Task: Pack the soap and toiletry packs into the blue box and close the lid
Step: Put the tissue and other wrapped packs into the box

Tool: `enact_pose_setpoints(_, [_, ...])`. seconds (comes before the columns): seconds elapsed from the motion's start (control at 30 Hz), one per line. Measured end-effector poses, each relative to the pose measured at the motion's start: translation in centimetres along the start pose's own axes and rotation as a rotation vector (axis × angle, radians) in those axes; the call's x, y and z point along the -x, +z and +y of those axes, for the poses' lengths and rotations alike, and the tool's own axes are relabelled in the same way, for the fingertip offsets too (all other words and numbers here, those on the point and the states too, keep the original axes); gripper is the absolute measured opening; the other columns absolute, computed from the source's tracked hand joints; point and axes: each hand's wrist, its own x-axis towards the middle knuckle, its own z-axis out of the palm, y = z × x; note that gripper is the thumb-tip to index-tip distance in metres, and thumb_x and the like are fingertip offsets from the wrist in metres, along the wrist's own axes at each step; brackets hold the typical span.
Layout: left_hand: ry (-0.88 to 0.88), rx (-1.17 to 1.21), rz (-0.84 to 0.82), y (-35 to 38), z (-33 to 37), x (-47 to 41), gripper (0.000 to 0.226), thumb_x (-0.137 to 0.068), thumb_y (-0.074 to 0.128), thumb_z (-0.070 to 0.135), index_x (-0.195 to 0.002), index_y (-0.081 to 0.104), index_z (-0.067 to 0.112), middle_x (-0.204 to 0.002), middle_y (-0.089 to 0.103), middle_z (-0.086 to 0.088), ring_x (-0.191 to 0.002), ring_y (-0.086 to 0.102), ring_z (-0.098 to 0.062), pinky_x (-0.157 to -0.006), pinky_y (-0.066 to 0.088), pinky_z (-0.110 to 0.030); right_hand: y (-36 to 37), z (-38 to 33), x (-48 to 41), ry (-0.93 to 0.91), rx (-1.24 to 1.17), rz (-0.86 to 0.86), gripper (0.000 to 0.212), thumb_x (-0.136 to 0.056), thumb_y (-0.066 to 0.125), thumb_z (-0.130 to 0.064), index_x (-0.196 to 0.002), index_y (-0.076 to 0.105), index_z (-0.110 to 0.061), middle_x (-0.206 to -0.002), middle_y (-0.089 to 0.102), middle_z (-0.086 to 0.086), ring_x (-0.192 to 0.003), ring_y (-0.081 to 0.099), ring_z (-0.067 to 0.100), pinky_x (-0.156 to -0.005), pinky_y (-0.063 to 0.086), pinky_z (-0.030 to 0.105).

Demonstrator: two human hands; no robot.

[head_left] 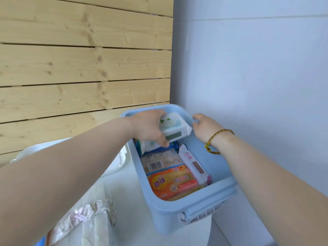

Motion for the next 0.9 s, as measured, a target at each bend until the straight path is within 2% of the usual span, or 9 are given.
enact_pose_setpoints(0.13, [-0.002,-0.227,-0.153,2.5,0.5,0.2,0.072,-0.068,0.075,0.035,-0.128,0.043,0.015,-0.127,0.055,-0.005,-0.113,0.053,-0.025,-0.097,0.046,-0.038,0.2,0.0,-0.4,-0.028,0.036,0.015,0.045,-0.099,0.028,-0.014,-0.144,0.027,-0.014,-0.132,0.053,0.016,-0.104,0.054,0.03,-0.085,0.04,0.03])
enact_pose_setpoints(0.27, [-0.023,-0.404,-0.113,3.4,0.5,-0.4,0.072,-0.07,0.073,0.035,-0.13,0.041,0.013,-0.131,0.049,-0.008,-0.118,0.048,-0.026,-0.098,0.045,-0.039,0.6,0.4,-0.4,-0.052,0.1,0.002,0.046,-0.097,0.03,-0.009,-0.143,0.025,-0.012,-0.125,0.055,0.016,-0.086,0.046,0.026,-0.072,0.035,0.027])
enact_pose_setpoints(0.37, [-0.029,-0.497,-0.114,3.9,0.5,-0.5,0.087,-0.072,0.071,0.04,-0.141,0.024,0.015,-0.144,0.03,-0.011,-0.132,0.03,-0.029,-0.108,0.036,-0.043,0.5,0.5,-0.5,-0.07,0.106,0.004,0.048,-0.096,0.032,-0.009,-0.144,0.024,-0.013,-0.127,0.054,0.016,-0.085,0.046,0.025,-0.072,0.035,0.026])
enact_pose_setpoints(0.5, [-0.115,-0.508,-0.264,4.3,0.3,-0.9,0.092,-0.086,0.05,0.05,-0.147,-0.01,0.016,-0.158,-0.01,-0.005,-0.146,-0.005,-0.025,-0.119,0.007,-0.043,0.6,0.6,-0.6,-0.088,0.122,0.0,0.047,-0.097,0.032,-0.01,-0.143,0.025,-0.012,-0.129,0.052,0.015,-0.085,0.047,0.025,-0.072,0.036,0.027])
enact_pose_setpoints(0.63, [-0.194,-0.495,-0.318,4.8,0.2,-1.2,0.092,-0.087,0.045,0.053,-0.144,-0.021,0.021,-0.156,-0.021,0.0,-0.145,-0.015,-0.021,-0.118,0.003,-0.045,0.6,0.7,-0.6,-0.088,0.16,-0.014,0.05,-0.097,0.032,-0.011,-0.145,0.02,-0.013,-0.141,0.041,0.013,-0.105,0.053,0.03,-0.078,0.038,0.027])
enact_pose_setpoints(0.73, [-0.206,-0.497,-0.331,4.8,0.0,-1.4,0.097,-0.083,0.045,0.06,-0.143,-0.021,0.024,-0.156,-0.022,0.001,-0.145,-0.015,-0.022,-0.118,0.003,-0.046,0.6,0.6,-0.2,-0.133,0.279,-0.028,0.055,-0.096,0.034,-0.01,-0.147,0.014,-0.014,-0.157,0.015,0.004,-0.133,0.039,0.028,-0.096,0.038,0.032])
enact_pose_setpoints(0.8, [-0.202,-0.469,-0.332,4.7,0.0,-1.6,0.093,-0.082,0.039,0.064,-0.144,-0.018,0.024,-0.157,-0.019,0.001,-0.145,-0.013,-0.022,-0.118,0.002,-0.047,0.6,0.6,0.0,-0.181,0.373,-0.035,0.053,-0.095,0.035,-0.007,-0.145,0.02,-0.015,-0.16,0.0,-0.001,-0.141,0.026,0.024,-0.105,0.035,0.035])
enact_pose_setpoints(0.87, [-0.173,-0.404,-0.282,4.3,0.2,-1.7,0.082,-0.085,0.032,0.064,-0.148,-0.001,0.022,-0.159,-0.004,-0.003,-0.146,0.001,-0.025,-0.119,0.01,-0.046,0.7,0.6,0.0,-0.214,0.444,-0.032,0.046,-0.093,0.036,-0.005,-0.138,0.03,-0.014,-0.16,-0.002,-0.001,-0.141,0.021,0.024,-0.103,0.036,0.037])
enact_pose_setpoints(0.9, [-0.145,-0.348,-0.226,3.8,0.4,-1.5,0.073,-0.088,0.031,0.06,-0.147,0.015,0.02,-0.157,0.014,-0.007,-0.144,0.017,-0.026,-0.116,0.02,-0.043,0.7,0.6,0.0,-0.221,0.469,-0.03,0.043,-0.093,0.036,-0.005,-0.135,0.034,-0.014,-0.16,-0.002,-0.001,-0.141,0.021,0.025,-0.102,0.036,0.037])
